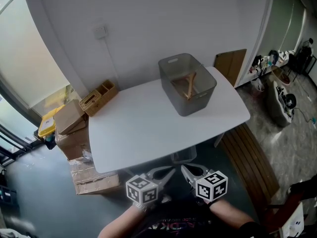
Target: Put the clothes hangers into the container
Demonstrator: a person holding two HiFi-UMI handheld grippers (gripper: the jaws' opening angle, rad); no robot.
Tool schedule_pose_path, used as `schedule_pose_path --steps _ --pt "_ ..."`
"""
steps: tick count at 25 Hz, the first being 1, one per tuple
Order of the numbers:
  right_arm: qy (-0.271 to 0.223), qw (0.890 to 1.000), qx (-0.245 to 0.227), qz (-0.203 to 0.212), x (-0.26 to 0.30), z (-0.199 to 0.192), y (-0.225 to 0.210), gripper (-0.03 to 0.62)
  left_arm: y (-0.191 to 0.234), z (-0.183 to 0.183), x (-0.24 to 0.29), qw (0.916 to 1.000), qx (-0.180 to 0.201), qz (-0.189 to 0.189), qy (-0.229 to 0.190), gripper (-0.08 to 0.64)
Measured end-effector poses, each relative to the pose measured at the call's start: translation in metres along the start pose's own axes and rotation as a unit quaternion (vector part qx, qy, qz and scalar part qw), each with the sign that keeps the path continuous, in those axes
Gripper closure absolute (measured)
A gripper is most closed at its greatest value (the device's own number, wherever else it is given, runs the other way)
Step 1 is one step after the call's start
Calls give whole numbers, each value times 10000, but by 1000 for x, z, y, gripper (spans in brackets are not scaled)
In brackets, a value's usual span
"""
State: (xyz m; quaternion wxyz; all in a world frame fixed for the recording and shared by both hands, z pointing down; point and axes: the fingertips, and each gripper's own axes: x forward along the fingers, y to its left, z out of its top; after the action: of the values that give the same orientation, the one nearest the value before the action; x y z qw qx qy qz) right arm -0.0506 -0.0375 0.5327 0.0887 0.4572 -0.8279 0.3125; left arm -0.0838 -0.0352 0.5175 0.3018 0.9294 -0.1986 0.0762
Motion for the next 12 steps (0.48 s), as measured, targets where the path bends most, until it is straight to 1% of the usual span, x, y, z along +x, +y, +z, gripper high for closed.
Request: schedule_pose_path --steps 5,12 --pt "15 10000 13 -3 1 -1 -3 591 -1 0 4 10000 40 -25 20 555" --pt "39 10000 8 -2 -1 -1 -5 591 -2 -1 6 10000 -14 -43 31 555"
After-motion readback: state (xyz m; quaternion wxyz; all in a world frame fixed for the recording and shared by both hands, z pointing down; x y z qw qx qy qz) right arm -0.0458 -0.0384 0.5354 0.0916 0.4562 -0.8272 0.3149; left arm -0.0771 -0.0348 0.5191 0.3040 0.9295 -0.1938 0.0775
